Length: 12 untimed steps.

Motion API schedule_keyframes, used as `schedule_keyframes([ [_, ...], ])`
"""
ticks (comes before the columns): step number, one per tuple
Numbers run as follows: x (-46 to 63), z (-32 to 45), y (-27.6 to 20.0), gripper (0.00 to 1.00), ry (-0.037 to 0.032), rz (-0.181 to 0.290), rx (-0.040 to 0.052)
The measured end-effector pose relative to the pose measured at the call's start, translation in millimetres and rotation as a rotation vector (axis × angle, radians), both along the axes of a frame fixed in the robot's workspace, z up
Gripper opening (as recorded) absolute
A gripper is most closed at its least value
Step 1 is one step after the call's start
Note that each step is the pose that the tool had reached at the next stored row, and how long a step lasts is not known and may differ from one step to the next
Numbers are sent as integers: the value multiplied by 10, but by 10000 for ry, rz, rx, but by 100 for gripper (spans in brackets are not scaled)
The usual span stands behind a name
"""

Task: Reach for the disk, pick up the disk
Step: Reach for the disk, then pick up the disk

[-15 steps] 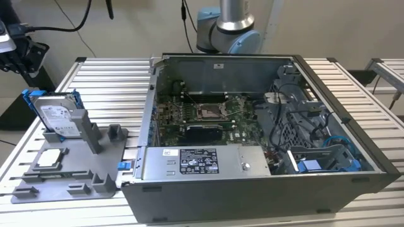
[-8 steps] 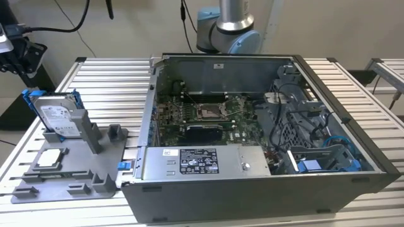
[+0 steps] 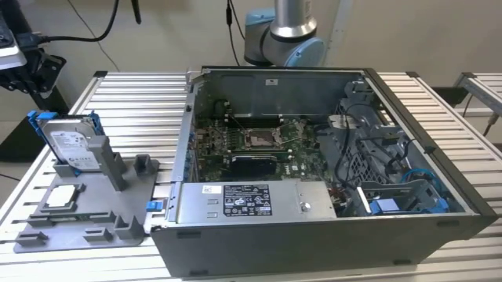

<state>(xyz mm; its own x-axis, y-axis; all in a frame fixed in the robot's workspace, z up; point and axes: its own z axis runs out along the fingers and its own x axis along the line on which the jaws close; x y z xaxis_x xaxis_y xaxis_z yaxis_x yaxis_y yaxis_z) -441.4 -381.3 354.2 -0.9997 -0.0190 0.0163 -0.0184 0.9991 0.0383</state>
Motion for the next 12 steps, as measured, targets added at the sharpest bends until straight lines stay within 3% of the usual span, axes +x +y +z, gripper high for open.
schedule_keyframes([
  [12,3,0,0,0,0,344,0],
])
